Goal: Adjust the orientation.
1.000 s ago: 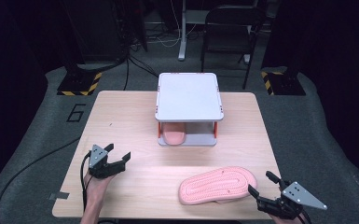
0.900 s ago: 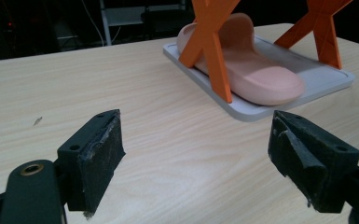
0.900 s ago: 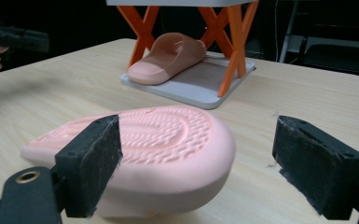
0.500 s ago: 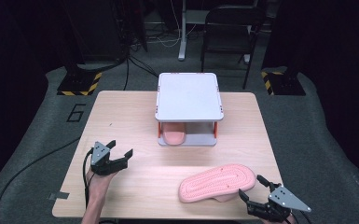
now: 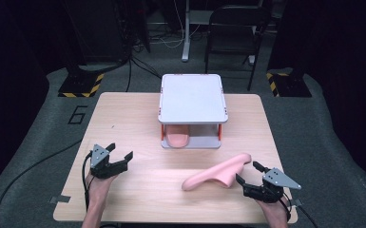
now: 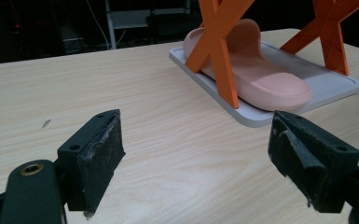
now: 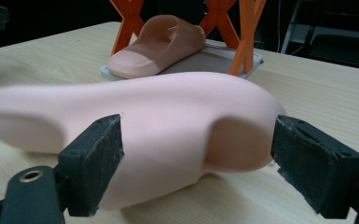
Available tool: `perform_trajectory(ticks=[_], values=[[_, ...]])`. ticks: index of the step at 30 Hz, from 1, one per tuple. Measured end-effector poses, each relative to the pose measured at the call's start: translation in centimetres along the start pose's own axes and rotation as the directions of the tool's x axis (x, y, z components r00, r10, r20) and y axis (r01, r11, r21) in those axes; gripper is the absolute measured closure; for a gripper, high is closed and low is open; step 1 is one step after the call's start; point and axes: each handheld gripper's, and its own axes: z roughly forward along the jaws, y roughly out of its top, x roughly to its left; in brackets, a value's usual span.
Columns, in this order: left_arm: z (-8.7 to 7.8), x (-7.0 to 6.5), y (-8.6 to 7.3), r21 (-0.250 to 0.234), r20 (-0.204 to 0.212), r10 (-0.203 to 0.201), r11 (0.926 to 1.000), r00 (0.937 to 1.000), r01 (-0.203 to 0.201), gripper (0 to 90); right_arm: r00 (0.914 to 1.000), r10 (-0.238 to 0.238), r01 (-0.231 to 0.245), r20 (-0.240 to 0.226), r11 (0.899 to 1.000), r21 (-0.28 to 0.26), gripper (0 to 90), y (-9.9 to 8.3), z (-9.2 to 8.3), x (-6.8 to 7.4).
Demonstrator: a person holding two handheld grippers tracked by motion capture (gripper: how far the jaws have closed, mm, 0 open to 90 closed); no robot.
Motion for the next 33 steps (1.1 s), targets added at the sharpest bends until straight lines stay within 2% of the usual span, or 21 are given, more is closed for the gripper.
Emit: perform_trajectory(ticks=[4, 7, 8, 11, 14, 16, 19, 23, 26, 29, 31, 33], values=[[0.0, 0.0, 0.0, -0.004, -0.002, -0.001, 1.0, 1.0, 0.001, 17.9, 0.9999, 0.007, -0.008, -0.007, 1.0, -0.009, 16.3, 0.1, 0.5, 0.0], [0.0, 0.0, 0.0, -0.001, -0.001, -0.002, 1.0, 1.0, 0.002, 17.9, 0.9995, 0.031, -0.031, -0.001, 0.999, -0.032, 15.9, 0.1, 0.7, 0.4], [0.0, 0.0, 0.0, -0.005, -0.002, -0.002, 1.0, 1.0, 0.002, 17.9, 0.9992, 0.04, -0.04, -0.004, 0.999, -0.031, 15.9, 0.1, 0.8, 0.6], [0.0, -0.1, 0.0, -0.006, -0.002, -0.001, 1.0, 1.0, 0.001, 17.9, 0.9998, 0.014, -0.014, -0.011, 1.0, -0.019, 15.9, -0.1, 1.3, 1.2], [-0.1, 0.0, 0.1, -0.006, -0.002, -0.005, 1.0, 1.0, 0.005, 17.9, 0.9999, 0.015, -0.015, -0.009, 1.0, -0.015, 15.9, -0.5, 1.6, 1.9], [-0.1, 0.1, 0.0, -0.024, -0.007, -0.01, 0.9997, 0.9999, 0.009, 17.9, 0.9997, 0.021, -0.021, -0.01, 1.0, -0.014, 16.0, -0.7, 1.5, 2.1], [-0.2, 0.1, 0.1, -0.016, -0.006, -0.013, 0.9998, 0.9999, 0.013, 17.9, 0.9992, 0.041, -0.041, -0.004, 0.999, -0.007, 16.0, -1.1, 0.9, 2.2], [-0.1, 0.1, 0.1, -0.019, -0.004, -0.013, 0.9997, 0.9999, 0.012, 17.9, 0.9973, 0.072, -0.071, 0.015, 0.997, -0.006, 17.3, -1.9, 0.2, 2.1], [-0.1, 0.0, 0.1, -0.015, -0.004, -0.008, 0.9999, 1.0, 0.008, 17.9, 0.9957, 0.087, -0.087, 0.033, 0.996, 0.006, 19.0, -2.2, 0.4, 1.8], [-0.1, 0.1, 0.1, -0.014, -0.007, -0.01, 0.9999, 0.9999, 0.01, 18.0, 0.9925, 0.119, -0.118, 0.028, 0.993, -0.016, 19.7, -2.0, 0.8, 1.2], [-0.1, 0.1, 0.1, -0.011, -0.007, -0.011, 0.9999, 0.9999, 0.01, 18.0, 0.9929, 0.107, -0.106, 0.052, 0.994, -0.02, 23.5, -1.7, 1.0, 1.0], [-0.1, 0.1, 0.0, -0.012, -0.008, -0.01, 0.9999, 0.9999, 0.01, 18.0, 0.9924, 0.111, -0.11, 0.053, 0.994, -0.019, 24.0, -1.3, 1.4, 0.7]])
